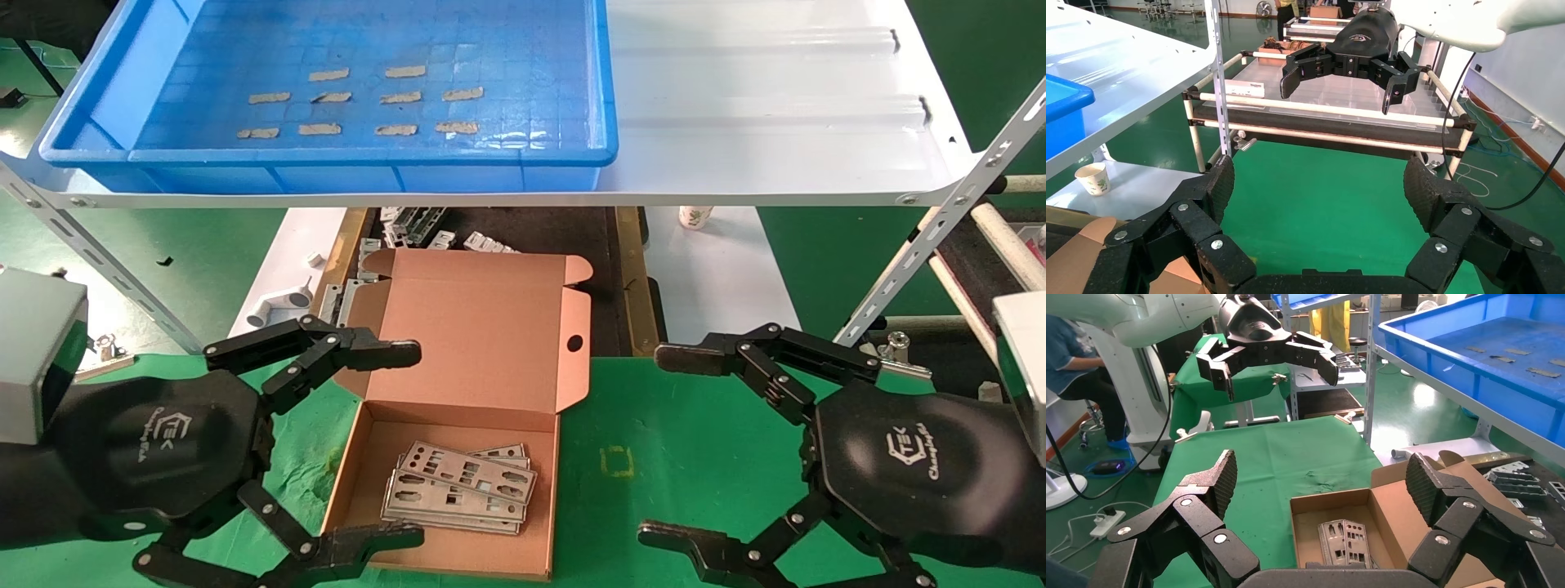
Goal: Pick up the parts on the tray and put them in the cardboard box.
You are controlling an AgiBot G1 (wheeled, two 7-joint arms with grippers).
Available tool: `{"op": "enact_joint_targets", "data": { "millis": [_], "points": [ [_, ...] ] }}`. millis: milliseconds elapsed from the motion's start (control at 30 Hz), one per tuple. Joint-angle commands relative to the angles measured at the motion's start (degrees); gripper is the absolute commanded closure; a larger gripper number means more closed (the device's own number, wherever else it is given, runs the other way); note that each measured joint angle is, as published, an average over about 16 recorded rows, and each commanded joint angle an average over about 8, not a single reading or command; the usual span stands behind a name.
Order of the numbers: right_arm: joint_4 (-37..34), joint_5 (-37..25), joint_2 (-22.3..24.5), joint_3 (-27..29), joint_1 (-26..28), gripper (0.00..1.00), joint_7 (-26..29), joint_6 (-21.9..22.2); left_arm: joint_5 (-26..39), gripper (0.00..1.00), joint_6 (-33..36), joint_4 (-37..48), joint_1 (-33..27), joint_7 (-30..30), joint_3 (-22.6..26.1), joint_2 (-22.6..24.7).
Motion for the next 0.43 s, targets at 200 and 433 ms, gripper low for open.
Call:
{"op": "enact_joint_targets", "data": {
  "millis": [200,433],
  "points": [
    [0.0,0.0,0.0,0.0,0.0,0.0,0.0,0.0,0.0,0.0,0.0,0.0,0.0,0.0,0.0,0.0],
    [0.0,0.0,0.0,0.0,0.0,0.0,0.0,0.0,0.0,0.0,0.0,0.0,0.0,0.0,0.0,0.0]
  ]
}}
